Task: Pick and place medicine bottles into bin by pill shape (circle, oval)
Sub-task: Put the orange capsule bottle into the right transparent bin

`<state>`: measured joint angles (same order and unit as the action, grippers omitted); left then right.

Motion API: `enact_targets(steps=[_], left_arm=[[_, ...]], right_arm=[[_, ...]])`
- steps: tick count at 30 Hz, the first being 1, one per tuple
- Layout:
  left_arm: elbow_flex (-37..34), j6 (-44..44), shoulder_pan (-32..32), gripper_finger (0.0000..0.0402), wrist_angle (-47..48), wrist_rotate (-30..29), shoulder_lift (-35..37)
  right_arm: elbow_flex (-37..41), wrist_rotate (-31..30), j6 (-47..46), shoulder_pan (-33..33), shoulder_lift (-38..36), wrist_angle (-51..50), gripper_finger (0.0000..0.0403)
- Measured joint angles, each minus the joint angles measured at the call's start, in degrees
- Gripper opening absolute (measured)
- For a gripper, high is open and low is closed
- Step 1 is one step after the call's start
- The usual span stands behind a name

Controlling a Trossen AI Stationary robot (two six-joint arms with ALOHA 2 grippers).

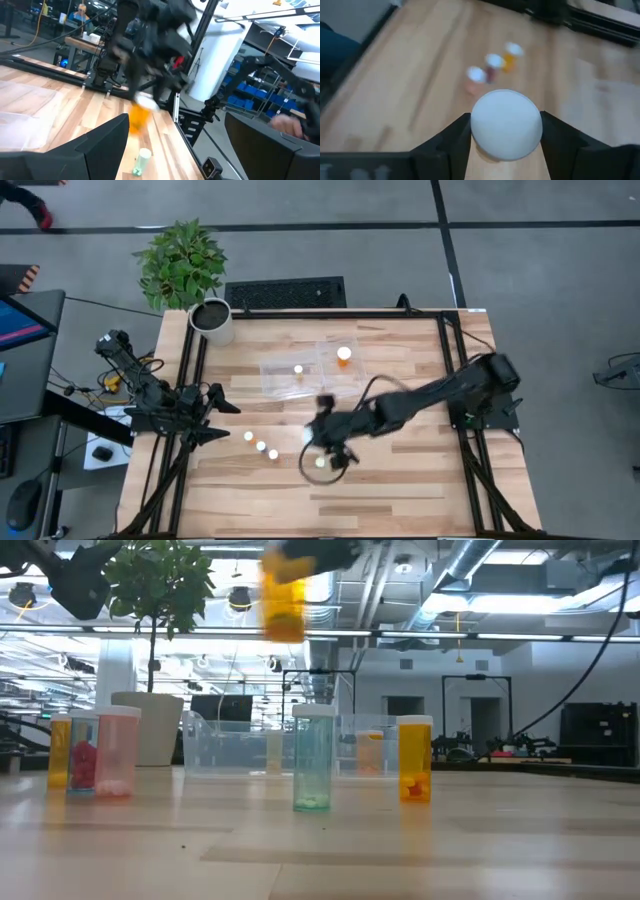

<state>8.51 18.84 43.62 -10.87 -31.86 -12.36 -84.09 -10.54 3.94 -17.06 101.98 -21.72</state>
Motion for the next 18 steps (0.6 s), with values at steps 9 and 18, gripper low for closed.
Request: enact_targets(steps=[9, 18], left_arm=[[0.00, -0.36, 0.02, 0.0322, 0.07, 0.00, 0.00], [0.00, 0.00, 0.02, 0.0322, 0.85, 0.00, 0.00]], right_arm=[[4.00, -1.64, 0.47, 9.55, -17.81, -9.91, 0.0216], [30.83, -0.72, -5.22, 23.34, -31.99, 9.58, 0.0219]])
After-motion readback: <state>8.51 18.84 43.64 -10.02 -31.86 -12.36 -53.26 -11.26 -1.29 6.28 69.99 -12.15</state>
